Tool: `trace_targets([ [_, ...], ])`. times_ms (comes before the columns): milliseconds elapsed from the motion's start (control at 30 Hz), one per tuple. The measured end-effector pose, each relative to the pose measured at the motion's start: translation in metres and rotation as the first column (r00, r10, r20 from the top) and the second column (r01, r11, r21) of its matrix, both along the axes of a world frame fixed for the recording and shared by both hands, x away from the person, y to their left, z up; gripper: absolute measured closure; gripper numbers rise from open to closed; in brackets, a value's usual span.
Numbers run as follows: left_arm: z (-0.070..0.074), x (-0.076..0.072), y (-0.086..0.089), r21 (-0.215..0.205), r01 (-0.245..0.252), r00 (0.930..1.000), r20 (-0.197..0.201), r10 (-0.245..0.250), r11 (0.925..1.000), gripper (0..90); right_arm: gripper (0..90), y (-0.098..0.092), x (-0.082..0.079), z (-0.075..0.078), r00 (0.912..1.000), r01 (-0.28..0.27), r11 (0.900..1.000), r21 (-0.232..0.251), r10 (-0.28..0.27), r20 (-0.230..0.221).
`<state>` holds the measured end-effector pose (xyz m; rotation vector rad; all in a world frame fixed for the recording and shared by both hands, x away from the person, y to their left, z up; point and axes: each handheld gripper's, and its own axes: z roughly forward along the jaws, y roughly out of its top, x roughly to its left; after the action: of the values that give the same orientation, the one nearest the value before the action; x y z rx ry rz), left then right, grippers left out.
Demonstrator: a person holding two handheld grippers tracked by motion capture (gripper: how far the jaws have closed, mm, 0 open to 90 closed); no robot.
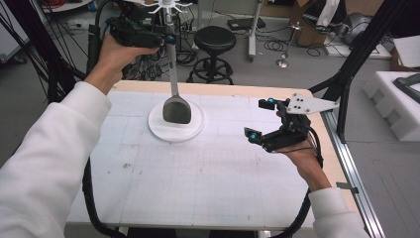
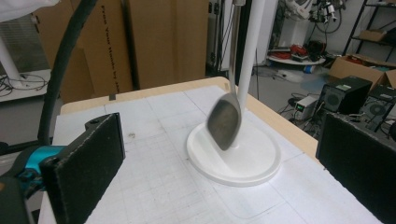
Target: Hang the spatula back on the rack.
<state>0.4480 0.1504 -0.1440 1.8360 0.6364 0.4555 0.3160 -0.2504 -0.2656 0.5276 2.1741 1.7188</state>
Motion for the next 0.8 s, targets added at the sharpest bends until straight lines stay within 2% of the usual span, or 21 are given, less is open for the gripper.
trace_targets([
  [33,-0.004,-0.004,0.004,-0.01,0.002,0.9999,0.014,-0.002,0.9999,48.0,0.0,-0.001,-0.001,-0.001,1.0,0.004,1.0,0.006,-0.004,0.0],
  [200,-0.012,-0.013,0.014,0.007,0.011,0.9997,0.023,-0.011,0.9999,39.3,0.0,-0.002,-0.004,-0.004,1.0,0.008,1.0,0.007,-0.008,0.002],
  [267,-0.016,-0.02,0.02,-0.005,0.016,0.9994,0.032,-0.016,0.9999,34.5,0.0,-0.003,-0.006,-0.006,1.0,0.008,1.0,0.008,-0.008,0.0],
  [333,-0.019,-0.03,0.027,-0.002,0.026,0.9981,0.056,-0.025,0.9997,32.1,0.0,-0.003,-0.007,-0.009,0.9999,0.011,1.0,0.008,-0.011,0.002],
  [367,-0.022,-0.04,0.033,-0.019,0.022,0.997,0.075,-0.021,0.9996,26.7,0.0,-0.004,-0.006,-0.012,0.9999,0.017,1.0,0.007,-0.017,-0.004],
  [400,-0.022,-0.04,0.033,-0.019,0.022,0.997,0.075,-0.021,0.9996,21.9,0.0,-0.004,-0.006,-0.012,0.9999,0.017,1.0,0.007,-0.017,-0.004],
  [433,-0.026,-0.05,0.04,-0.034,0.023,0.9956,0.092,-0.02,0.9992,18.9,0.0,-0.005,-0.006,-0.015,0.9998,0.02,1.0,0.008,-0.02,-0.005],
  [467,-0.026,-0.05,0.04,-0.034,0.023,0.9956,0.092,-0.02,0.9992,17.6,0.0,-0.005,-0.006,-0.015,0.9998,0.02,1.0,0.008,-0.02,-0.005],
  [500,-0.028,-0.056,0.043,-0.027,0.028,0.9938,0.108,-0.025,0.9992,17.6,0.0,-0.006,-0.006,-0.016,0.9997,0.023,1.0,0.012,-0.023,-0.007],
  [567,-0.041,-0.071,0.052,-0.043,0.033,0.9924,0.12,-0.028,0.9985,8.3,0.0,-0.01,-0.006,-0.02,0.9992,0.039,0.999,0.023,-0.039,-0.006],
  [633,-0.045,-0.076,0.055,-0.045,0.036,0.9914,0.128,-0.03,0.9983,6.3,0.0,-0.011,-0.006,-0.021,0.9991,0.041,0.999,0.026,-0.041,-0.007],
  [667,-0.05,-0.081,0.057,-0.057,0.031,0.9907,0.135,-0.023,0.9979,1.7,0.0,-0.014,-0.007,-0.024,0.9986,0.053,0.998,0.028,-0.053,-0.006],
  [733,-0.06,-0.09,0.064,-0.062,0.054,0.9872,0.153,-0.044,0.9966,1.7,0.0,-0.015,-0.007,-0.025,0.9985,0.054,0.998,0.026,-0.054,-0.001],
  [767,-0.07,-0.098,0.069,-0.061,0.067,0.9861,0.156,-0.057,0.9959,1.7,0.0,-0.016,-0.008,-0.028,0.9982,0.059,0.998,0.025,-0.059,-0.004],
  [800,-0.07,-0.098,0.069,-0.061,0.067,0.9861,0.156,-0.057,0.9959,1.7,0.0,-0.016,-0.008,-0.028,0.9982,0.059,0.998,0.025,-0.059,-0.004],
])
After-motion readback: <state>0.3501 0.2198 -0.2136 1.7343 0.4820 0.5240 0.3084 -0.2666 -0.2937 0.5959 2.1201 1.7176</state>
